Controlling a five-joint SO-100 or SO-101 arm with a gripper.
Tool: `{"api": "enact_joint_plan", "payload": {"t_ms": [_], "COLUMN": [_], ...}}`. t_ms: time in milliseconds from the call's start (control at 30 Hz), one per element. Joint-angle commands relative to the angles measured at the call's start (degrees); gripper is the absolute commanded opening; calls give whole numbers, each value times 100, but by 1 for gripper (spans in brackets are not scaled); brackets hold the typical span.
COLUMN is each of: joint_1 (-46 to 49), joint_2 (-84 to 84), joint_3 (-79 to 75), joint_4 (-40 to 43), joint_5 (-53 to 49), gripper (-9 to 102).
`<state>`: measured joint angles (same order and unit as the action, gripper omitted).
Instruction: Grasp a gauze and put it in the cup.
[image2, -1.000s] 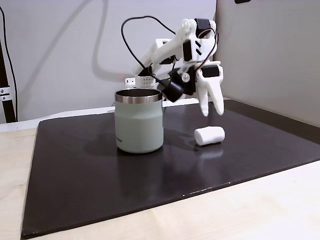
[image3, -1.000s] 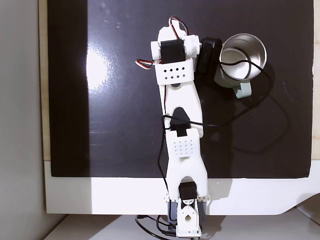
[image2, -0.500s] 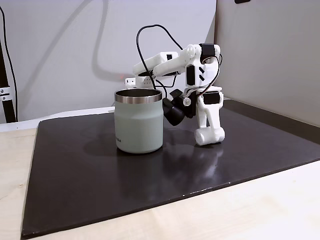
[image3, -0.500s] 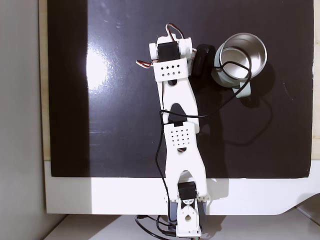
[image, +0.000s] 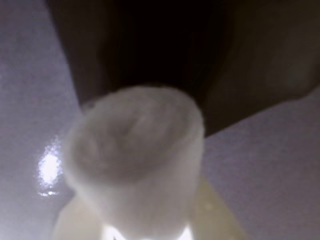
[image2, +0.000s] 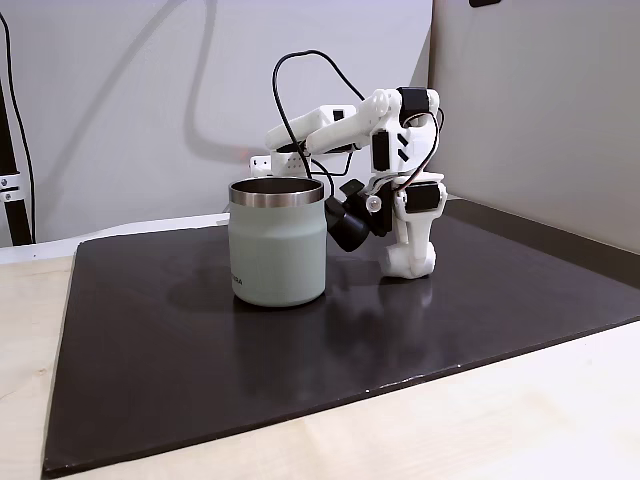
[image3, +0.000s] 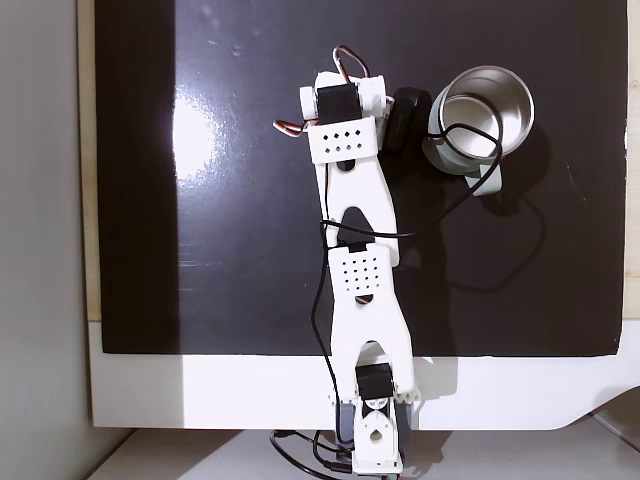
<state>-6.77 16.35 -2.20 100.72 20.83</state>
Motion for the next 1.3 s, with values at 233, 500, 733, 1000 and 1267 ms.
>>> {"api": "enact_joint_plan", "payload": {"t_ms": [233,500,733,1000,1267], "joint_1": [149,185,246,624,1846], "joint_2": [1459,2742,3700,4799,5229], "joint_3": [483,1055,1582,2312,2347], "joint_4": [0,158,211,229,237], "joint_5": [88,88,88,-53,-308], "gripper": [0,0,0,0,0]}}
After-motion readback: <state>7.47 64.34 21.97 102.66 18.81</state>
